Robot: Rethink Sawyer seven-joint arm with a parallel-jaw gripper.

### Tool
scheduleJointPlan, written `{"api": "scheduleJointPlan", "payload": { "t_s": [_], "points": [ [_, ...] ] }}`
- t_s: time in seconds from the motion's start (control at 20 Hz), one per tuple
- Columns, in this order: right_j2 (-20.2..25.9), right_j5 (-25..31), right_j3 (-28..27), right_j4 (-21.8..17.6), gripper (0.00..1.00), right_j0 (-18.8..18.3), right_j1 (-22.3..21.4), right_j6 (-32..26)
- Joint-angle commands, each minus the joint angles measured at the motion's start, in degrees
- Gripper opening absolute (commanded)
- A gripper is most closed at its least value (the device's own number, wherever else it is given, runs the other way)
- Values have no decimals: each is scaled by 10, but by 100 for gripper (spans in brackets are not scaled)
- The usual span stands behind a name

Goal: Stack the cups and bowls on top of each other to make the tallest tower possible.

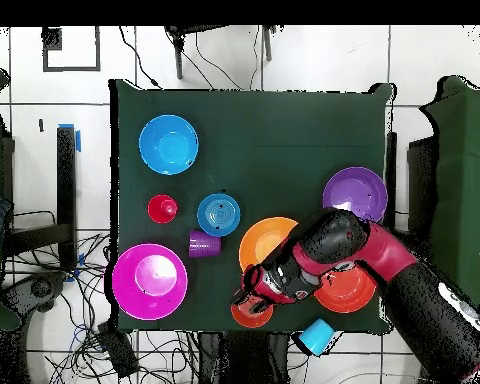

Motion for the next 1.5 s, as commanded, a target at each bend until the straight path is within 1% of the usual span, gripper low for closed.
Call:
{"api": "scheduleJointPlan", "payload": {
  "t_s": [0.05,0.1,0.15,0.2,0.3,0.45,0.5,0.55,0.6,0.65,0.7,0.75,0.8,0.85,0.9,1.0,1.1,1.3,1.35,1.4,1.5],
  "points": [
    [-8,-261,32,-219,100,15,-26,-68],
    [-7,-313,33,-277,100,22,-48,-53],
    [-8,-335,34,-303,100,24,-60,-44],
    [-11,-356,40,-338,100,32,-83,-26],
    [-24,-371,55,-364,100,39,-104,-4],
    [-40,-366,60,-389,100,33,-99,-48],
    [-53,-361,71,-415,100,36,-108,-61],
    [-71,-359,39,-430,100,40,-87,-72],
    [-90,-403,38,-477,100,51,-97,-33],
    [-105,-421,6,-513,100,65,-87,-20],
    [-120,-461,3,-560,100,80,-93,22],
    [-129,-473,-11,-577,100,89,-87,38],
    [-142,-500,-12,-599,100,99,-92,76],
    [-144,-506,-19,-599,100,99,-89,75],
    [-150,-521,-16,-604,100,100,-97,88],
    [-153,-528,-8,-595,100,97,-109,85],
    [-153,-529,-3,-572,100,91,-115,67],
    [-150,-523,-12,-531,100,90,-127,33],
    [-149,-513,-25,-517,100,93,-123,21],
    [-150,-510,-27,-510,100,94,-127,19],
    [-145,-500,-43,-494,100,97,-118,3]
  ]
}}
